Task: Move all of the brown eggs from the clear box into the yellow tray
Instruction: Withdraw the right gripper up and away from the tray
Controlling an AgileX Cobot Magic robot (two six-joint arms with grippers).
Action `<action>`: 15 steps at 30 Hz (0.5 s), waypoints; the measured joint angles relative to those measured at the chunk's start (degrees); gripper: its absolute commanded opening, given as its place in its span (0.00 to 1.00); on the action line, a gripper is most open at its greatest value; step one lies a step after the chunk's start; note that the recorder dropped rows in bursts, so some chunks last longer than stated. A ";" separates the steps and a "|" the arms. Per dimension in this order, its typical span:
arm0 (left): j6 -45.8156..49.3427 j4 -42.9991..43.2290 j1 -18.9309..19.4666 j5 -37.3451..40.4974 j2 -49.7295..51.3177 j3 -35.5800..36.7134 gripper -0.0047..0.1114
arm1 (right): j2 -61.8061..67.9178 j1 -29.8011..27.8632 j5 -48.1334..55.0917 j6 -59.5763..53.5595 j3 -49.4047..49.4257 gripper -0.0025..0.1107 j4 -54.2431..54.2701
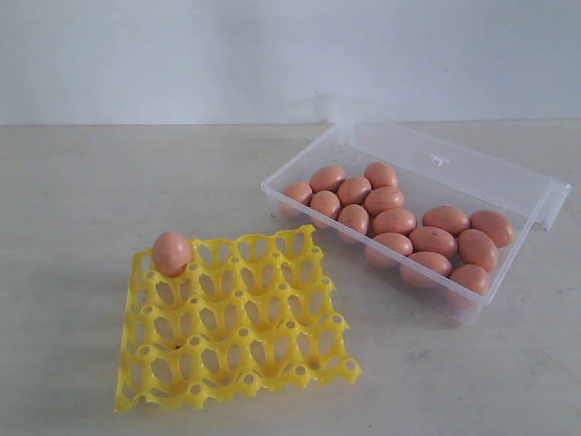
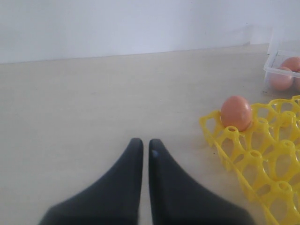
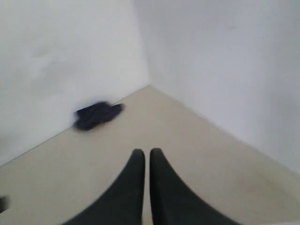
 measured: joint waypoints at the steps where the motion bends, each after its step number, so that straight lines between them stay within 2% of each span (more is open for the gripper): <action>1: 0.00 0.00 0.00 0.00 0.00 0.00 0.08 | -0.08 -3.74 8.50 1.14 0.00 0.02 0.00; 5: 0.00 0.00 0.00 0.00 0.00 0.00 0.08 | -0.08 -10.40 23.00 2.58 0.00 0.02 0.00; 10: 0.00 0.00 0.00 0.00 0.00 0.00 0.08 | 0.94 -17.34 30.34 1.59 0.00 0.02 0.00; 12: 0.00 0.00 0.00 0.00 0.00 0.00 0.08 | 3.33 -21.17 33.94 6.05 0.00 0.02 0.15; 14: 0.00 0.00 0.00 0.00 0.00 0.00 0.08 | 6.15 -24.37 34.73 8.00 0.00 0.02 4.85; 15: 0.00 0.00 0.00 0.00 0.00 0.00 0.08 | 7.68 -25.98 33.49 8.46 0.00 0.02 11.50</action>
